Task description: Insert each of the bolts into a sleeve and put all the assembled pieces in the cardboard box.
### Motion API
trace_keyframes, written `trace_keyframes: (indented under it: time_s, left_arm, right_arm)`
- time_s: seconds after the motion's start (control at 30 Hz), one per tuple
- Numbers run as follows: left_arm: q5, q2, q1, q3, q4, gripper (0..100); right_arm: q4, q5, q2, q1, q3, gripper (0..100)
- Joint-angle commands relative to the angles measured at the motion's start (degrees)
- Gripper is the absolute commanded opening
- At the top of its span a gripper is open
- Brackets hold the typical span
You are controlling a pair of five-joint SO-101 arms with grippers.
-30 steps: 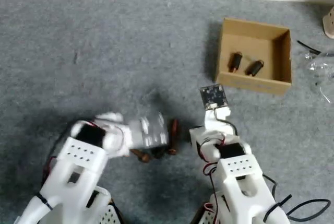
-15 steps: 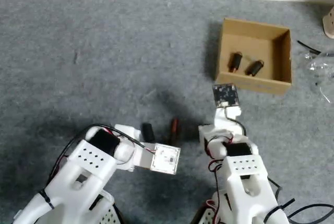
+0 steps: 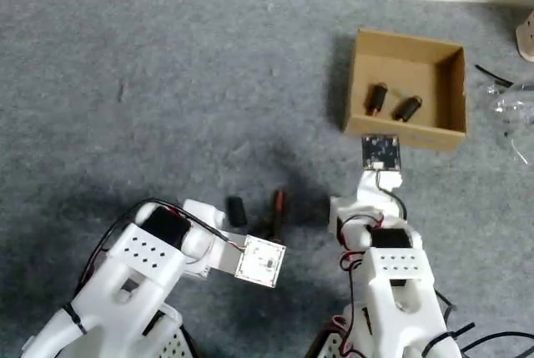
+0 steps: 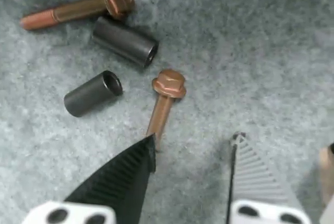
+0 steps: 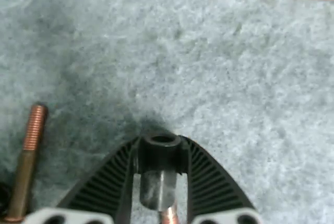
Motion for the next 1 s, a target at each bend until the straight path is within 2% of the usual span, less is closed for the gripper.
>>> trace_keyframes:
  time_s: [0.0, 0.23, 0.33, 0.47, 0.6, 0.97]
  left_arm:
    - [-1.93, -1.10, -0.84, 0.57, -4.04, 22]
    - [-1.85, 0.66, -0.75, 0.48, -7.12, 23]
    - [-1.76, 7.60, -0.57, -0.22, -10.02, 23]
    - [1.49, 18.77, -0.84, -6.81, -10.20, 23]
    - [1.76, 25.89, -0.84, -10.24, -10.55, 23]
    - [1.76, 31.87, -0.75, -12.44, -10.64, 22]
  right_arm:
    - [-1.98, -0.70, 0.04, 1.01, -2.77, 0.4]
    - [-1.98, -0.70, 0.04, 1.01, -2.77, 0.4]
    - [-1.98, -0.70, 0.04, 1.10, -2.86, 0.4]
    - [-1.98, -0.70, 0.04, 1.10, -2.77, 0.4]
    - [-1.98, -0.70, 0.04, 1.01, -2.77, 0.4]
    - [-1.98, -0.70, 0.04, 1.01, -2.95, 0.4]
